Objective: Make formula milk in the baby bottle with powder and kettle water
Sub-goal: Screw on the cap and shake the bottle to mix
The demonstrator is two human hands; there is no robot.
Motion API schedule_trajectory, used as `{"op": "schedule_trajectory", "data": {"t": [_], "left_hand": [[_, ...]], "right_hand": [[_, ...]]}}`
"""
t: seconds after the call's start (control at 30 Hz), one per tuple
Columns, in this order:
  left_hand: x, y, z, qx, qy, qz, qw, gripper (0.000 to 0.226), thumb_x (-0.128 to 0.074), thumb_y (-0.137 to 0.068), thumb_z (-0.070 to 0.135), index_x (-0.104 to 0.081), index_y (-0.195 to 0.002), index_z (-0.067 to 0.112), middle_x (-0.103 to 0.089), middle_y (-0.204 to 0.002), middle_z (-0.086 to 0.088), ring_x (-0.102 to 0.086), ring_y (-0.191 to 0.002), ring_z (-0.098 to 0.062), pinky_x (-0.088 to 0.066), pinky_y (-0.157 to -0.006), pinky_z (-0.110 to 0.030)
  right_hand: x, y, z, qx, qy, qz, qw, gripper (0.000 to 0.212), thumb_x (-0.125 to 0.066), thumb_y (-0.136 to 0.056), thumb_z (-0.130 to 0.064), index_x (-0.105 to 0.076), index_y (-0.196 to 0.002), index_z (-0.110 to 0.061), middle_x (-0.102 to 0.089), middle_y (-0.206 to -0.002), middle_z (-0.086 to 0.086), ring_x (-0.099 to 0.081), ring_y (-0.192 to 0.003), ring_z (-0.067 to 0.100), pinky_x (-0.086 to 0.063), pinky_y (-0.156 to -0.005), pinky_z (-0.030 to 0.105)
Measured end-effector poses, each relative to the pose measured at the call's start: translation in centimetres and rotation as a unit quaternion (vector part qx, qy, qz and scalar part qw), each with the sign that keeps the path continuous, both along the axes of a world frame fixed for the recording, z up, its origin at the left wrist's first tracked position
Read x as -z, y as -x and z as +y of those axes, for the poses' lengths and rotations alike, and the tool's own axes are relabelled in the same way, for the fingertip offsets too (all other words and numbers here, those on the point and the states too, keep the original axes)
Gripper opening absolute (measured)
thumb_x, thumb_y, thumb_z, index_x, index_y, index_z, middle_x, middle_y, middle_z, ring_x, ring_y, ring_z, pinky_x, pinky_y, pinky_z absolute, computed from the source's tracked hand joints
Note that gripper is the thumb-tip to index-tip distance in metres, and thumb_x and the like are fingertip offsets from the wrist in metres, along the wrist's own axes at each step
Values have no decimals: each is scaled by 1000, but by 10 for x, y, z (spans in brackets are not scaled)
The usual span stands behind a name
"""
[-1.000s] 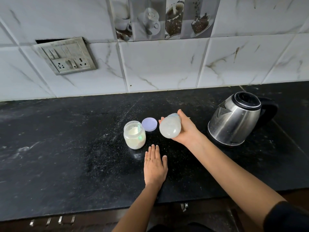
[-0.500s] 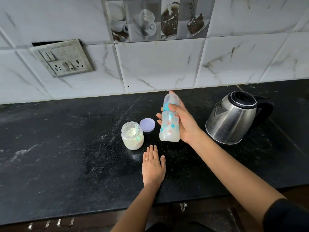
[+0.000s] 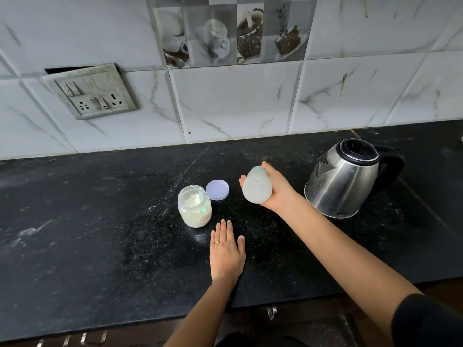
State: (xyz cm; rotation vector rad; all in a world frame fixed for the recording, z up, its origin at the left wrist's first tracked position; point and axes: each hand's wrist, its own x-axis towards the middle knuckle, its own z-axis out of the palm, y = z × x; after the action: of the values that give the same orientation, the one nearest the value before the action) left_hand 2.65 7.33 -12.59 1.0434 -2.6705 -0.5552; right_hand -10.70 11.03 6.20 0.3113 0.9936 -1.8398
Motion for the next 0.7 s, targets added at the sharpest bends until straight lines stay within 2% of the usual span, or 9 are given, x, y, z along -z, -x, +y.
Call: {"op": "schedule_trajectory", "data": {"t": [0.13,0.2,0.23,0.37,0.43,0.53,0.57,0.67,0.7], "left_hand": [[0,1,0,1,-1,-5,1000,79,1,-86,52,-21,-149,9,-18,-157,-8,-8,-146,-17,4,-116,-30],[-1,1,0,1,1,-4,1000,79,1,-86,52,-21,-149,10,-17,-157,-7,-8,-146,-17,4,-116,-29],[-1,1,0,1,1,-2,1000,79,1,-86,52,-21,-149,9,-18,-157,-7,-8,-146,-18,4,-116,-30],[-1,0,1,3,4,0,1000,80,1,-86,53,-22,-148,9,-19,-157,-8,-9,-146,-18,2,-117,-30],[-1,1,1,1,3,5,1000,79,-1,-87,52,-24,-148,8,-20,-156,-8,-11,-145,-18,0,-118,-31],[-2,2,2,0,2,-2,1000,79,-1,-87,52,-23,-148,9,-20,-156,-8,-10,-145,-18,2,-117,-30],[-2,1,2,0,2,-4,1000,79,1,-86,53,-22,-149,9,-19,-157,-7,-9,-146,-18,4,-116,-29],[-1,1,1,-4,1,-7,1000,80,2,-86,53,-20,-149,9,-18,-157,-7,-9,-146,-17,4,-116,-29],[-1,1,1,-5,2,-4,1000,79,1,-86,53,-21,-149,9,-18,-157,-7,-9,-146,-18,3,-117,-30]], "right_hand": [[8,-2,7,-47,81,81,992,58,-62,-89,-36,-42,-139,-14,-62,-96,16,-68,-66,25,-58,-57,35],[2,-6,12,-88,129,153,976,53,-60,-87,-36,-44,-135,-21,-64,-90,14,-65,-64,24,-56,-57,34],[0,-3,10,-80,132,153,976,49,-60,-87,-36,-45,-131,-20,-63,-88,14,-63,-63,24,-56,-56,33],[-9,13,1,55,51,18,997,26,-58,-94,-35,-51,-103,-12,-58,-82,17,-60,-65,25,-56,-48,32],[-8,7,6,15,49,8,999,27,-57,-94,-37,-53,-94,-10,-57,-77,15,-60,-60,23,-56,-49,29],[-5,3,15,-74,64,8,995,35,-59,-90,-40,-56,-99,-6,-59,-81,13,-63,-56,21,-57,-53,27],[-5,7,14,-63,67,5,996,36,-59,-90,-40,-56,-100,-6,-60,-82,12,-63,-57,21,-58,-53,27],[-3,22,5,83,69,-24,994,30,-58,-92,-37,-51,-99,-9,-56,-84,12,-60,-64,23,-57,-53,29],[-2,23,5,89,67,-19,994,29,-57,-93,-37,-50,-98,-9,-55,-84,12,-59,-63,23,-57,-51,29]]}}
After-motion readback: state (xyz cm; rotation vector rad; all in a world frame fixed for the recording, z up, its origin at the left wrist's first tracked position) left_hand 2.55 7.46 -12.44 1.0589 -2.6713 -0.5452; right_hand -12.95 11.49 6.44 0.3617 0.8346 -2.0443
